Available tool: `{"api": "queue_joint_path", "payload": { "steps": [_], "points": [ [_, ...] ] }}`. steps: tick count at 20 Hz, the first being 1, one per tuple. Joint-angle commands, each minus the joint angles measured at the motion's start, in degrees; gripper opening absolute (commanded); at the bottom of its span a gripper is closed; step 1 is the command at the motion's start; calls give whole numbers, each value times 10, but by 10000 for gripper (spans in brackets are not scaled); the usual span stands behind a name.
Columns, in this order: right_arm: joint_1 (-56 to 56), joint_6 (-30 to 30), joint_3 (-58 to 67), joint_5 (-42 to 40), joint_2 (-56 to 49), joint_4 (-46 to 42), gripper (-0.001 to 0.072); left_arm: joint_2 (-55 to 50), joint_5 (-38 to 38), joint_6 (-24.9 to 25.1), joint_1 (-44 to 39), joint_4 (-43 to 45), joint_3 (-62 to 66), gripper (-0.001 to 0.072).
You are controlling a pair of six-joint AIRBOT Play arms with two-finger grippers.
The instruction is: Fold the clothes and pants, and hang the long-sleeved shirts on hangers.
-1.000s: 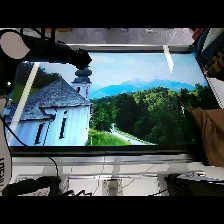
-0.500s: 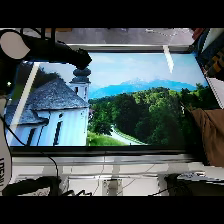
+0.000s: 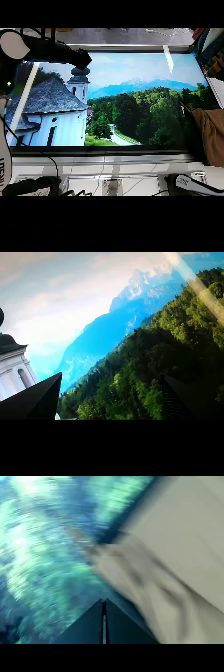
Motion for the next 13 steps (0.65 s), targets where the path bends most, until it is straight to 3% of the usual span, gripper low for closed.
{"api": "queue_joint_path", "payload": {
  "steps": [1,8,13],
  "points": [
    [127,-47,0,-10,47,-2,34,0,0,0,0,0,0,699],
    [293,-156,-6,-19,68,-52,34,0,0,0,0,0,0,699],
    [335,-156,-25,-28,53,-46,35,0,0,0,0,0,0,699]
  ]
}}
